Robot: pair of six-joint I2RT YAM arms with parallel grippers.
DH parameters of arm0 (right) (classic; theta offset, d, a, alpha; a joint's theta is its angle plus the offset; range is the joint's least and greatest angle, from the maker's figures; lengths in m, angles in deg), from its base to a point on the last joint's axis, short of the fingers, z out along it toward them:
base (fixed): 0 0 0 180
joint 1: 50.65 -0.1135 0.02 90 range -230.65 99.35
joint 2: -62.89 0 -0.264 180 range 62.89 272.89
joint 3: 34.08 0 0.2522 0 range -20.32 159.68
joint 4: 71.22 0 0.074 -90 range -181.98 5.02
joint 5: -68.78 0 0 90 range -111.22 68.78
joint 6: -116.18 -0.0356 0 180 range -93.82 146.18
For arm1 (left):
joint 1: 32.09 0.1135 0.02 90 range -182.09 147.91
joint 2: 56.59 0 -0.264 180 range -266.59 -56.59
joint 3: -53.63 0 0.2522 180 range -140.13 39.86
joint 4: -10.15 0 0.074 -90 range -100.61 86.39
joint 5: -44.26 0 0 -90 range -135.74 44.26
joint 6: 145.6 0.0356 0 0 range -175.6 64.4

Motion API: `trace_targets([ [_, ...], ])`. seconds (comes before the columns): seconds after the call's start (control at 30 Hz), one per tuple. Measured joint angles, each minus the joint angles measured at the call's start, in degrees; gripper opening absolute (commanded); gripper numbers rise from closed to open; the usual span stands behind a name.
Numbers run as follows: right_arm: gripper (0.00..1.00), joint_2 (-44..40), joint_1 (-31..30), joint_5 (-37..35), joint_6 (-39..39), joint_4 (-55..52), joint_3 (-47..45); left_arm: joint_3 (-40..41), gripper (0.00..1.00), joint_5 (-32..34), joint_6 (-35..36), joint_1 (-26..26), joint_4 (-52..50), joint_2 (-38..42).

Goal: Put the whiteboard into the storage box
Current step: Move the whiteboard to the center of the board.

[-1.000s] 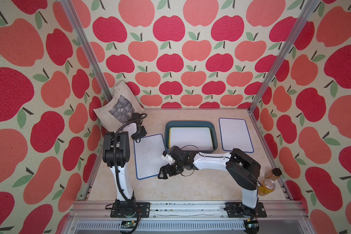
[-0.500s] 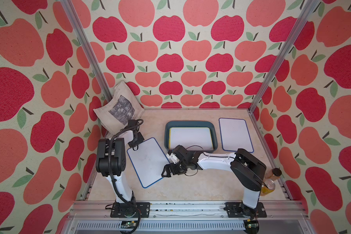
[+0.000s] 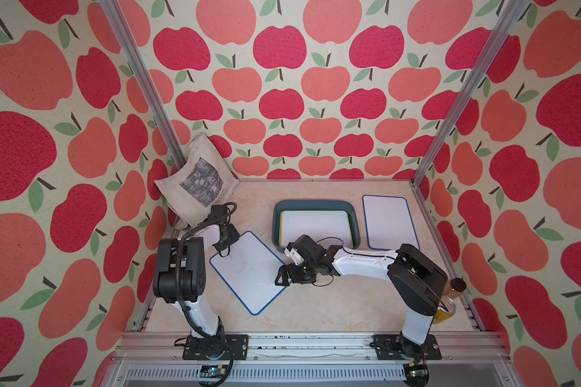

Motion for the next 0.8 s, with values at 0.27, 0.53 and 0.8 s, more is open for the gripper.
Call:
trace_targets([
  [0.27, 0.99, 0.0, 1.1, -2.7, 1.3, -4.1, 1.4, 0.3, 0.36, -2.2, -1.1, -1.9, -0.4, 1.2],
  [0.53, 0.99, 0.5, 4.1, -4.8, 4.0, -2.7, 2.0, 4.0, 0.36, -11.0, -4.0, -7.7, -3.0, 4.6],
  [0.8, 0.99, 0.5, 6.2, -6.0, 5.2, -2.5, 1.9, 6.4, 0.36, -11.8, -4.7, -7.3, -5.9, 7.7],
])
